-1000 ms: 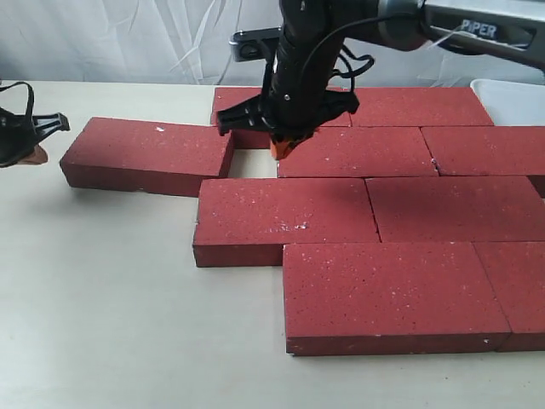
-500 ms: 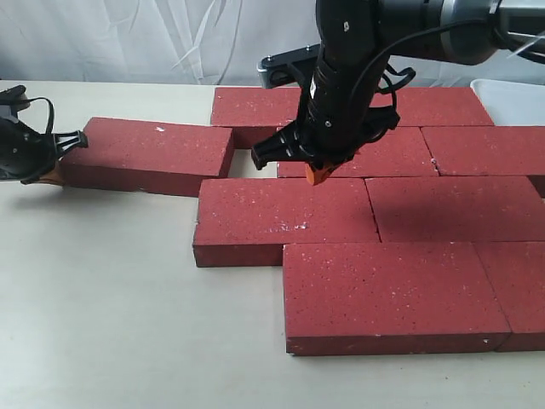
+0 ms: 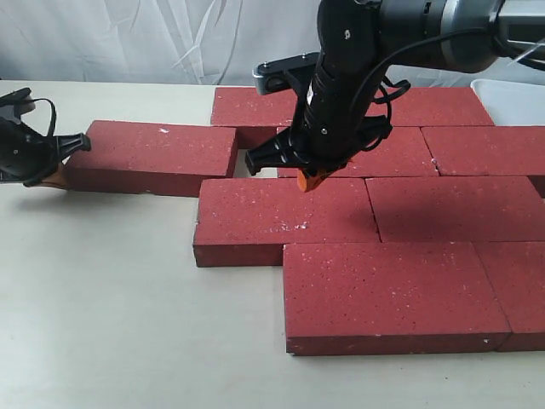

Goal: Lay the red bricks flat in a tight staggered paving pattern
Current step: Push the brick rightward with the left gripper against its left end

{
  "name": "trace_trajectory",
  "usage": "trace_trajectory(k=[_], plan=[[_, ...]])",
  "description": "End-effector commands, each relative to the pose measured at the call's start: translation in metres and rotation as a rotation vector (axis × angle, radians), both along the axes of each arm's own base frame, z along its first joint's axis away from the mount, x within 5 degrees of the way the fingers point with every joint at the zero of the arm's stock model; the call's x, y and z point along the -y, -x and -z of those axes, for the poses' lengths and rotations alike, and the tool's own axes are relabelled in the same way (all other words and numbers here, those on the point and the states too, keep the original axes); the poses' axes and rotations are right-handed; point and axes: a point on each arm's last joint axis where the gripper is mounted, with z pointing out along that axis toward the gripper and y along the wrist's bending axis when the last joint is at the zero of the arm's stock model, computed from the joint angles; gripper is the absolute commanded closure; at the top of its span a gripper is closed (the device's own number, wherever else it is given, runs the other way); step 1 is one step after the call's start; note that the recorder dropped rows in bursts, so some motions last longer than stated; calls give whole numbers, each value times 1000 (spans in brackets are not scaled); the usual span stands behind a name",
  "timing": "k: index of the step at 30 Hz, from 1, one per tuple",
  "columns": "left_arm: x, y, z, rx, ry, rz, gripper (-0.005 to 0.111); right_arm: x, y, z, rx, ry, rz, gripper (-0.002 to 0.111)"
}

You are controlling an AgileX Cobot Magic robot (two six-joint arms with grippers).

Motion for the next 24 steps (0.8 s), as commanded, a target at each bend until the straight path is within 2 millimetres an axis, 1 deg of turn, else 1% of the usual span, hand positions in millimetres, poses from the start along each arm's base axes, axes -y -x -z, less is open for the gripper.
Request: trace_trajectory(k=[1,8,13,18,24], plan=[[-4,-1,3,10,-52,24,107,2,1,-3,8,-4,-6,109],[-6,-4,2,47,-60,-12,107,2,1,-3,9,-5,-6,109],[-4,-6,1,59,-38,-22,107,1,0,-3,14,-9,-6,109],[-3,-5,1,47,-26,-17,107,1,0,-3,16,-10,-6,109],[2,1,3,-11,12,26,107,1,0,-4,18,-11,-6,109]])
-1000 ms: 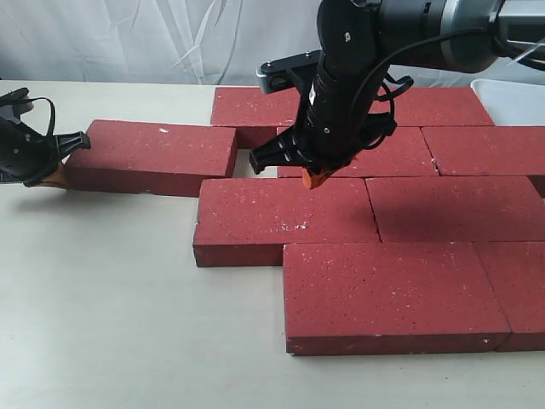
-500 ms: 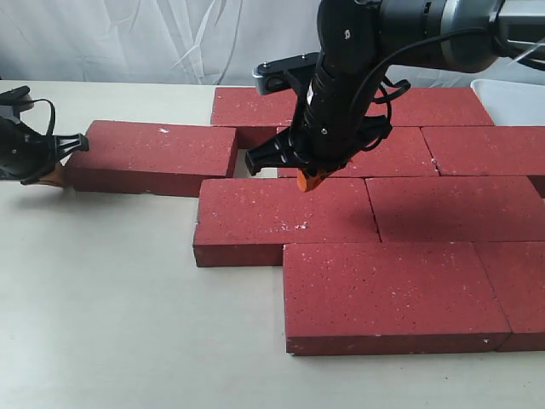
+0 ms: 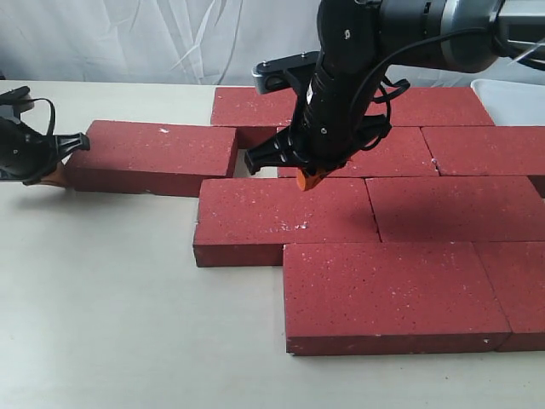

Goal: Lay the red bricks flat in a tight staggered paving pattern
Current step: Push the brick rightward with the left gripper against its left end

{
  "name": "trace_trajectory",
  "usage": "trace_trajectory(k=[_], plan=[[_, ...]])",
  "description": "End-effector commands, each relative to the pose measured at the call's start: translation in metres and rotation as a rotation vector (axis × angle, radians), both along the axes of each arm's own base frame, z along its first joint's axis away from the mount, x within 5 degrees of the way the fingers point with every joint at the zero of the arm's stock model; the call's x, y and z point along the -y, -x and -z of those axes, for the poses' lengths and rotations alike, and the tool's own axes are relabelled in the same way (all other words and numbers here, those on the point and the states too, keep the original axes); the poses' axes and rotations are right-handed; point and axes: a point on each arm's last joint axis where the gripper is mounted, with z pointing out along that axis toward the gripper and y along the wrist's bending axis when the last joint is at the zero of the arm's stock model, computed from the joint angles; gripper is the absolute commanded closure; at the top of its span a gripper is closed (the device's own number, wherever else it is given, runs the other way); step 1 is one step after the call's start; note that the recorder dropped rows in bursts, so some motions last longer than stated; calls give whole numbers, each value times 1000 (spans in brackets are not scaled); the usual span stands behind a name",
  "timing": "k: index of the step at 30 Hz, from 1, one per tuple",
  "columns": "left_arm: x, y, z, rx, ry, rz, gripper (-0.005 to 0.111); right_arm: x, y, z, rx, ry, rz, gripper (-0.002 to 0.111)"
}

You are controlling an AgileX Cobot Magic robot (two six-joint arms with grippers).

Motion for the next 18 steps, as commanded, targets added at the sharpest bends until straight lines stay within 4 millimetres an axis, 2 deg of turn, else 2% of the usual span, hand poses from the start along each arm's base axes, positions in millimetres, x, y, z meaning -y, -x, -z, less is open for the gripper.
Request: trace_trajectory(k=[1,11,18], plan=[[5,6,4,-62,39,39,107,2,0,-3,12,-6,-3,109],[7,14,3,-124,28,177,107,2,1,-3,3,1,-3,109],[-6,7,-20,9,-44,117,107,2,1,-3,3,1,-3,109]])
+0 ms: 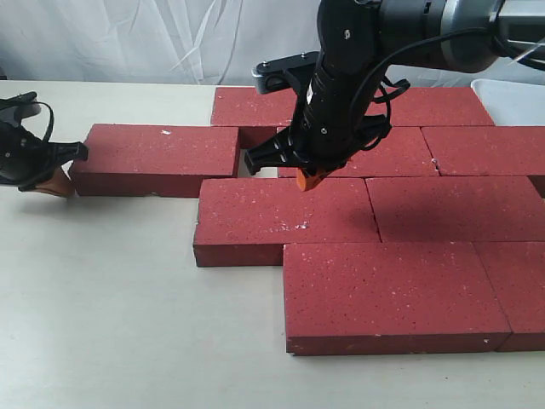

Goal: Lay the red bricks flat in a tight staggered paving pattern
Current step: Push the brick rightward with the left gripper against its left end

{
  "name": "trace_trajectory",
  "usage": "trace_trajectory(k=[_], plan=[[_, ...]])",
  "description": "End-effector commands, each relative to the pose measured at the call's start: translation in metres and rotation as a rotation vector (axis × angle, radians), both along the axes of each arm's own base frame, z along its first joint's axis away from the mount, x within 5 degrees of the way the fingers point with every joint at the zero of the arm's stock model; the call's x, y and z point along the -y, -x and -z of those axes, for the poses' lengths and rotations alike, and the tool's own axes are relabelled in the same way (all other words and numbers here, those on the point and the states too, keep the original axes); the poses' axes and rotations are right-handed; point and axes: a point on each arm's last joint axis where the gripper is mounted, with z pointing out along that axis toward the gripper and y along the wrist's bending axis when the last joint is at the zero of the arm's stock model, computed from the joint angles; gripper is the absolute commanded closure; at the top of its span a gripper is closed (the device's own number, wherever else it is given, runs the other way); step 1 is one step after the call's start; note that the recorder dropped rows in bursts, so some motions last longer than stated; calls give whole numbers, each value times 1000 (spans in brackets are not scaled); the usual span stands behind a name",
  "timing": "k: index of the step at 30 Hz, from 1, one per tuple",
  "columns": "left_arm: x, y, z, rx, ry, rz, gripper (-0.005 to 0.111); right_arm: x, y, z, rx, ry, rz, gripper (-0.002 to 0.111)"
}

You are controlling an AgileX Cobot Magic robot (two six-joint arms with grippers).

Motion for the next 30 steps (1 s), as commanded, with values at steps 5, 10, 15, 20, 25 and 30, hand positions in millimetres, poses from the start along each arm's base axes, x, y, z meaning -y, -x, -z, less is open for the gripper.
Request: trace_trajectory(k=[5,10,15,20,25,30], plan=[[-13,-10,-4,128,-90,-56,107,2,1,-3,4,-1,-1,109],[-12,-14,7,131,-53,-102,107,2,1,-3,6,-2,-1,109],[-6,-17,5,177,-1,-59,107,2,1,-3,6,-2,-1,109],[-1,-16,3,190,39,9,107,2,1,-3,7,-3,-1,109],[4,-12,3,169,72,64,107,2,1,-3,7,-3,-1,109],[5,-12,3,162,83,71,107,2,1,-3,4,-7,0,109]])
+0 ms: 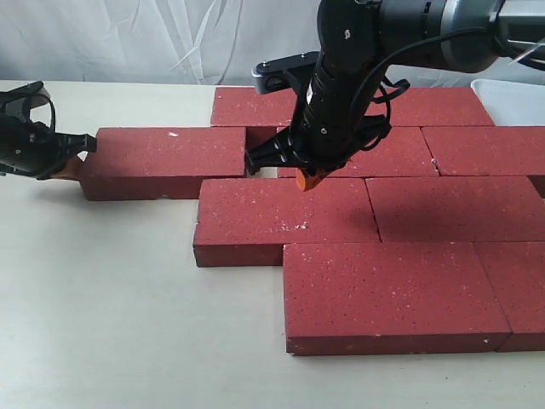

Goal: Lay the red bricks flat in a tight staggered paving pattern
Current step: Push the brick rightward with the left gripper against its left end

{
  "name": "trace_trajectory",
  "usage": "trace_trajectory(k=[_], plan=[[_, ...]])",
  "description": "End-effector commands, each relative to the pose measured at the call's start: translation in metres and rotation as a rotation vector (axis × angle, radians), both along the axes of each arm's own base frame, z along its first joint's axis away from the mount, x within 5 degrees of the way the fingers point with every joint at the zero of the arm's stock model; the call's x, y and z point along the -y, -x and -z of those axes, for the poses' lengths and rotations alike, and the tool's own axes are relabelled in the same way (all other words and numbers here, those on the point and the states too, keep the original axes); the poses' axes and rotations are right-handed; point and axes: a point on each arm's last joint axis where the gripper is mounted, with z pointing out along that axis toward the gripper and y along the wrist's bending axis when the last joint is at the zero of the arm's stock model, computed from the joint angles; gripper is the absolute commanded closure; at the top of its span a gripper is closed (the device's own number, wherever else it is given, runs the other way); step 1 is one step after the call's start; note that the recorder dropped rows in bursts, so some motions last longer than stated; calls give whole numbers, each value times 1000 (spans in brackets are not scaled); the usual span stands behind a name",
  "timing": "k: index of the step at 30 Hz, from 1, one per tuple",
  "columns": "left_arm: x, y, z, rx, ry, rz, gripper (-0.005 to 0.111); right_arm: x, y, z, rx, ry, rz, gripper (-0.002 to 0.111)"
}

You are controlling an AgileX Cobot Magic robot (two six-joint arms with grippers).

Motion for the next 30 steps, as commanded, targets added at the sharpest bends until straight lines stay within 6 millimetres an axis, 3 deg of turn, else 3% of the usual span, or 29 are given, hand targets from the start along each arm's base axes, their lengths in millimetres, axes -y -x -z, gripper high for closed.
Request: trace_trajectory(k=[1,13,30], plan=[[-1,1,0,-2,15,0,107,2,1,-3,5,-6,0,109],[-4,-2,0,24,-22,-25,107,2,1,-3,8,-5,-1,109],[37,-6,-2,69,-13,100,107,1,0,-3,15,-10,-1,109]])
